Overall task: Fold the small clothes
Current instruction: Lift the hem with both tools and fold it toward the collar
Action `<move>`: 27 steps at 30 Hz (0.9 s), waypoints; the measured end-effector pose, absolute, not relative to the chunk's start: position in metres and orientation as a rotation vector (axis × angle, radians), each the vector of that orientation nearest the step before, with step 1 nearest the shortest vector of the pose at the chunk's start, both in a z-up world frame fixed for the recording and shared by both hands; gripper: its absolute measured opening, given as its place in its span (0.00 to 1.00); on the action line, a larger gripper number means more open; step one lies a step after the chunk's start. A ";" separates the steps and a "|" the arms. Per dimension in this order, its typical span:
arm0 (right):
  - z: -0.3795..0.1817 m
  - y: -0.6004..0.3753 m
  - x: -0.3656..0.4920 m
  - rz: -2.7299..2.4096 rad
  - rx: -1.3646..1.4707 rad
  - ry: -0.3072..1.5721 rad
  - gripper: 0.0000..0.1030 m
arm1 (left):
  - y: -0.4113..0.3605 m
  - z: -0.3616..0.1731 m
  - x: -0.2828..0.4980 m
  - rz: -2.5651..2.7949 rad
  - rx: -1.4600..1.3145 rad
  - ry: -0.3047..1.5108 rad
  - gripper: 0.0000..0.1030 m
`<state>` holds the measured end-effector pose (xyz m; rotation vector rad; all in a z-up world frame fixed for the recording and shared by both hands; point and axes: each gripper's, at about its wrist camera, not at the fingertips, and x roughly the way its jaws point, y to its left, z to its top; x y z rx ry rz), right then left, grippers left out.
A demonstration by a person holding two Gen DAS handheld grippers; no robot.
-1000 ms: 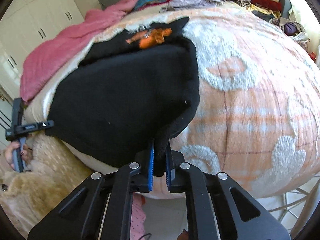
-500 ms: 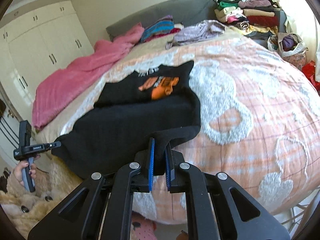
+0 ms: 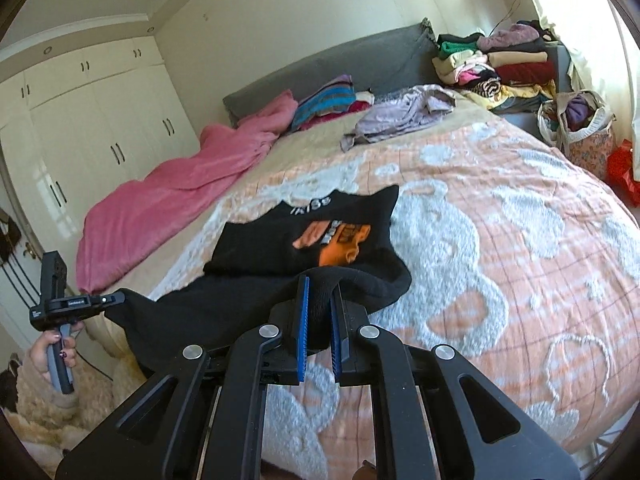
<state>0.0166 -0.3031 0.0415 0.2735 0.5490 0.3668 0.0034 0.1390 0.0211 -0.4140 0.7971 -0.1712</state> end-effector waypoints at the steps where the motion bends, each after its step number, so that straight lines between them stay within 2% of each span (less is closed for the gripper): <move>1: 0.044 -0.304 0.019 0.359 0.273 0.547 0.08 | 0.140 0.024 0.005 -0.167 -0.415 0.791 0.02; 27: 0.086 -0.314 0.080 0.309 0.303 0.426 0.08 | 0.150 0.071 0.063 -0.126 -0.406 0.686 0.02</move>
